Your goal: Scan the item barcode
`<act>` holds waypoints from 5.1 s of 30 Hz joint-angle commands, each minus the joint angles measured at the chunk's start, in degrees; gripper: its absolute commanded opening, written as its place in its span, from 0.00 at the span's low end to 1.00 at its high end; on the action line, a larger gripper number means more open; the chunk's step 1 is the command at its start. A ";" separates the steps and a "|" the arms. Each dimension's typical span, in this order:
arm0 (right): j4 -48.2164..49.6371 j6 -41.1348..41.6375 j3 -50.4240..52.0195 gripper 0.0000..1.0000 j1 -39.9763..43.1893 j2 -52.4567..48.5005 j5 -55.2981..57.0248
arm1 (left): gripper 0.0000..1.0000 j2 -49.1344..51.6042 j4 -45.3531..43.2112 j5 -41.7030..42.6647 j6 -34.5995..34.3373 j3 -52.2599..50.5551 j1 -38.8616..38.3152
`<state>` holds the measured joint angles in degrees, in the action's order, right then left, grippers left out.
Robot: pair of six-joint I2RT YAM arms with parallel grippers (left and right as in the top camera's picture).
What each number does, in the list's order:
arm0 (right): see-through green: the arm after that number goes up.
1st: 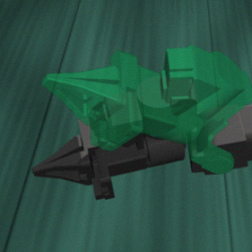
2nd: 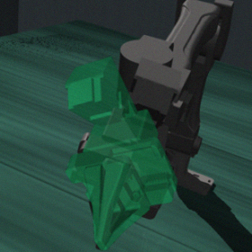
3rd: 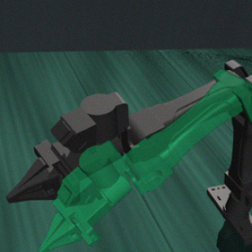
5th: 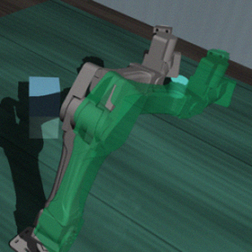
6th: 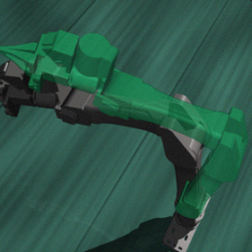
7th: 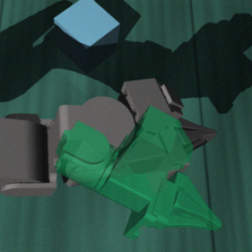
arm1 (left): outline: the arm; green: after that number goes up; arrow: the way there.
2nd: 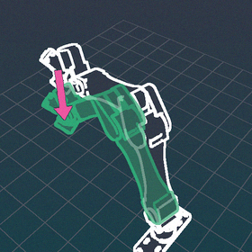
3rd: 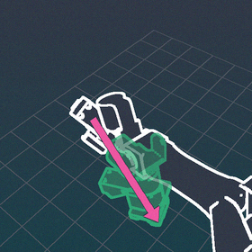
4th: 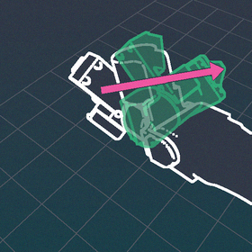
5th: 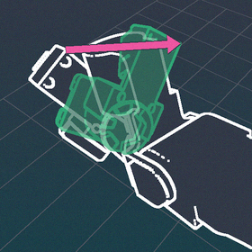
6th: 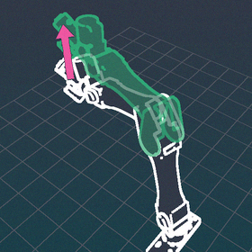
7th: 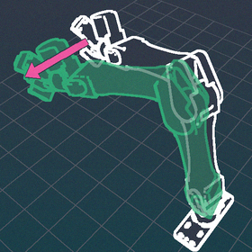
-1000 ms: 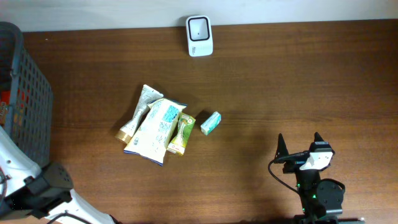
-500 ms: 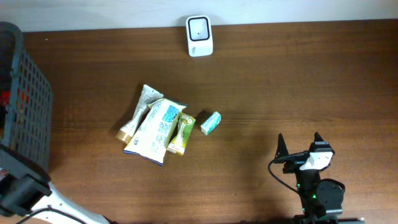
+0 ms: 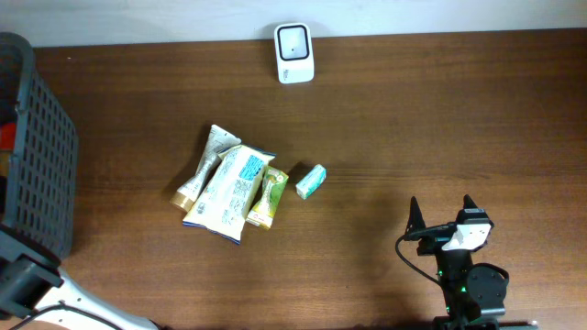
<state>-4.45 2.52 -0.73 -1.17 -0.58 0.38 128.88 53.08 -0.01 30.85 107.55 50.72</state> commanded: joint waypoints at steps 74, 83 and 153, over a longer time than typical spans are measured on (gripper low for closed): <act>-0.26 -0.37 0.42 0.99 -0.37 0.39 0.13 | 0.00 13.92 -12.50 1.36 1.51 15.23 -4.66; -0.24 -0.37 0.42 0.99 -0.37 0.39 0.13 | 0.00 -16.22 -14.86 23.61 -22.03 16.63 -7.98; -15.76 7.04 -36.98 0.98 -0.33 -40.17 -22.43 | 0.99 -36.00 -4.81 8.74 -14.49 0.50 -25.14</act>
<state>-17.72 9.02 -30.55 -1.17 -33.56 -18.87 93.95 48.40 8.58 15.46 107.66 25.63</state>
